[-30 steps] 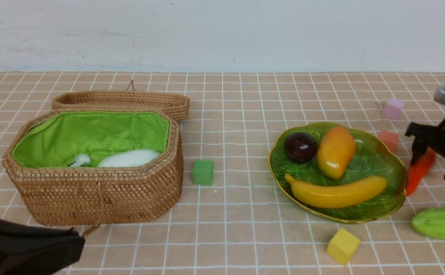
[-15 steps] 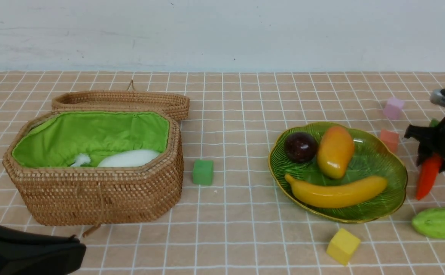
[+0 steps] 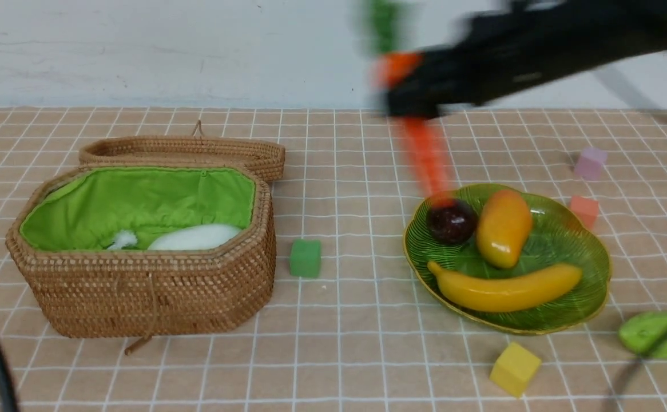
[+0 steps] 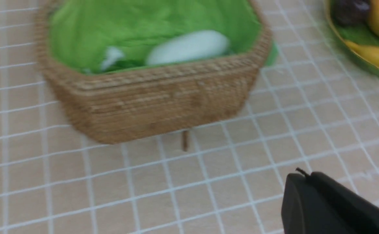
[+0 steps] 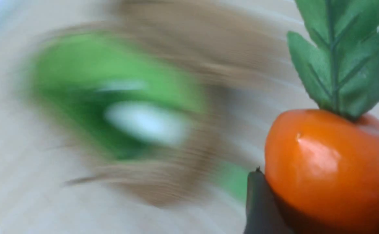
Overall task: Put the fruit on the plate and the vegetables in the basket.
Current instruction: Use the right arm to grab a carrot and put it into the left basket
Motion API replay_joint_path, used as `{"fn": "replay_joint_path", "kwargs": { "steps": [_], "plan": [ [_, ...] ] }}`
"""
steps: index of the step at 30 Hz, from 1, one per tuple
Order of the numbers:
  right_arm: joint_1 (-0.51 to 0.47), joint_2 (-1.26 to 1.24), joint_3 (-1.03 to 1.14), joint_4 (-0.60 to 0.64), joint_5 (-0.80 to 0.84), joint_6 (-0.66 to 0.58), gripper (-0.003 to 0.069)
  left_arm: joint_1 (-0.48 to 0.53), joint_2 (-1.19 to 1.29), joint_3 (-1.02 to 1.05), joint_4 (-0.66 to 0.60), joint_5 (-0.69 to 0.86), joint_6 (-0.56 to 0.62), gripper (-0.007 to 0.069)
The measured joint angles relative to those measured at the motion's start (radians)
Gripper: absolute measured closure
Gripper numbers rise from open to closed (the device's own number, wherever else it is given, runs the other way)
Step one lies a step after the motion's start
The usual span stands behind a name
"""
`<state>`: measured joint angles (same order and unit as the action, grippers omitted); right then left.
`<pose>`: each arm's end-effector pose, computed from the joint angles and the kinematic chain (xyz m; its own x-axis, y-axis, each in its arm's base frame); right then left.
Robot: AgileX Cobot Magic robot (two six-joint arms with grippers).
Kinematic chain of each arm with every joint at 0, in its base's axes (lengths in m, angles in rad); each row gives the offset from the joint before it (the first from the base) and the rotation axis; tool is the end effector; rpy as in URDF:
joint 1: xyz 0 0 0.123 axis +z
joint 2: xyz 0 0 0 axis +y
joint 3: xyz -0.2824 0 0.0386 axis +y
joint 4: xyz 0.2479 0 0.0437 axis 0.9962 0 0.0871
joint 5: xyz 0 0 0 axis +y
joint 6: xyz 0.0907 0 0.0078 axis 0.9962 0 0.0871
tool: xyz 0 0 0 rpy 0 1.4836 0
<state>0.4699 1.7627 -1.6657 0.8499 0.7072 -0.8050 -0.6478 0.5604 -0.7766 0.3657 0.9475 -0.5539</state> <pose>0.3467 0.2260 0.3726 -0.3730 -0.2792 -0.8848 -0.8097 0.5636 0.1636 0.0840 -0.0304 0.3516 -0.5595 0.0300 -0.8283 0.2164 0.9700 -0.1110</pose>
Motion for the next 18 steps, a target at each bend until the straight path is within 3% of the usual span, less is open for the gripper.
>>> {"fn": "replay_joint_path", "kwargs": {
  "steps": [1,3,5,9,12,15,18],
  "plan": [
    [0.010,0.006,-0.003,0.015,-0.007,-0.039,0.0295,0.000,0.000,0.000,0.003,0.002,0.000,0.0630],
    [0.128,0.100,-0.062,0.196,-0.112,-0.263,0.0295,0.000,-0.002,0.000,0.019,0.026,-0.034,0.0630],
    [0.181,0.172,-0.115,0.289,-0.180,-0.418,0.0295,0.000,-0.002,0.000,0.018,0.032,-0.041,0.0630],
    [0.247,0.329,-0.241,0.434,-0.269,-0.608,0.0295,0.000,-0.002,0.000,0.000,0.034,-0.025,0.0630],
    [0.268,0.418,-0.315,0.499,-0.323,-0.657,0.0245,0.000,-0.002,0.000,-0.031,0.034,0.000,0.0630],
    [0.273,0.449,-0.337,0.532,-0.354,-0.659,0.0077,0.000,-0.002,0.000,-0.057,0.034,0.034,0.0630],
    [0.267,0.434,-0.340,0.514,-0.333,-0.601,-0.0003,0.000,-0.002,0.000,-0.091,0.034,0.092,0.0629]
  ]
}}
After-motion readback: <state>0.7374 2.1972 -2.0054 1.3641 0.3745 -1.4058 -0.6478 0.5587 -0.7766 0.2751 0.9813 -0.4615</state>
